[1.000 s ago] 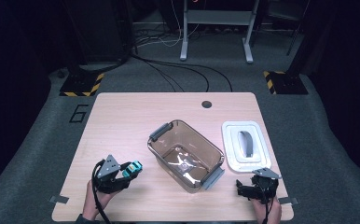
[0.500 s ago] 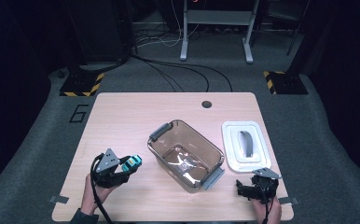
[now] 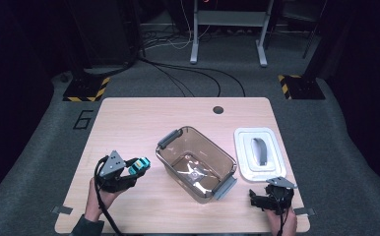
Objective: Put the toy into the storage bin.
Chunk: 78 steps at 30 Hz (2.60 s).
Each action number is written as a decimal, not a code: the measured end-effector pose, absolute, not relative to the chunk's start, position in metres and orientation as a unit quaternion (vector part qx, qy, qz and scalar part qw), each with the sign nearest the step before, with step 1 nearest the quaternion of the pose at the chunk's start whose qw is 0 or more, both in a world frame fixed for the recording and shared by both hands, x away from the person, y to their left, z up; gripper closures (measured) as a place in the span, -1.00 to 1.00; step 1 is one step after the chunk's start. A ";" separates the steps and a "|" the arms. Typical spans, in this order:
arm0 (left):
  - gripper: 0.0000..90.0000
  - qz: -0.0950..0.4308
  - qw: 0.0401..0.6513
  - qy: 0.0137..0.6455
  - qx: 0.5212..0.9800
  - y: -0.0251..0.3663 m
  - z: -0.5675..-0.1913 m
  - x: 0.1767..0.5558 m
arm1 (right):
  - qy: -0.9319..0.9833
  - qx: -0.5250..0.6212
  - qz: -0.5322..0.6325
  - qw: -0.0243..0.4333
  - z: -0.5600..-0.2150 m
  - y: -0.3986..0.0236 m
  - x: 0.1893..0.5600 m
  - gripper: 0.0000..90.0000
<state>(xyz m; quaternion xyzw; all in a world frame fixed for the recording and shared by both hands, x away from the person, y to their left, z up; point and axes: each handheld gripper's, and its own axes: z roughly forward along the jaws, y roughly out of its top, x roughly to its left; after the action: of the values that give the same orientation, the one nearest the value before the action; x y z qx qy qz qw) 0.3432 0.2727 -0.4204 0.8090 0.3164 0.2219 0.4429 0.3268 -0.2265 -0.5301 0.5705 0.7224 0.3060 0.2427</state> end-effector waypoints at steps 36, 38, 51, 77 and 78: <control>0.17 0.189 0.448 0.286 0.826 0.249 -0.371 0.379 | 0.723 0.570 0.306 0.242 -0.530 -0.227 0.327 -1.00; 0.17 0.189 0.450 0.287 0.824 0.246 -0.369 0.382 | 0.723 0.570 0.306 0.242 -0.530 -0.227 0.327 -1.00; 0.17 0.183 0.440 0.283 0.832 0.220 -0.358 0.398 | 0.723 0.570 0.306 0.242 -0.530 -0.227 0.327 -1.00; 0.17 0.169 0.436 0.297 0.832 0.185 -0.361 0.421 | 0.723 0.570 0.306 0.242 -0.530 -0.227 0.327 -1.00; 0.17 0.169 0.436 0.298 0.832 0.183 -0.361 0.422 | 0.723 0.570 0.306 0.242 -0.530 -0.227 0.327 -1.00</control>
<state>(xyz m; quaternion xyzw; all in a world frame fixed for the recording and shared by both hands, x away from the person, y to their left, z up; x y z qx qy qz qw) 0.4217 0.1830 -0.3608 0.8325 0.2977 0.1692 0.4356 0.3271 -0.2273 -0.5302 0.5703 0.7230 0.3058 0.2418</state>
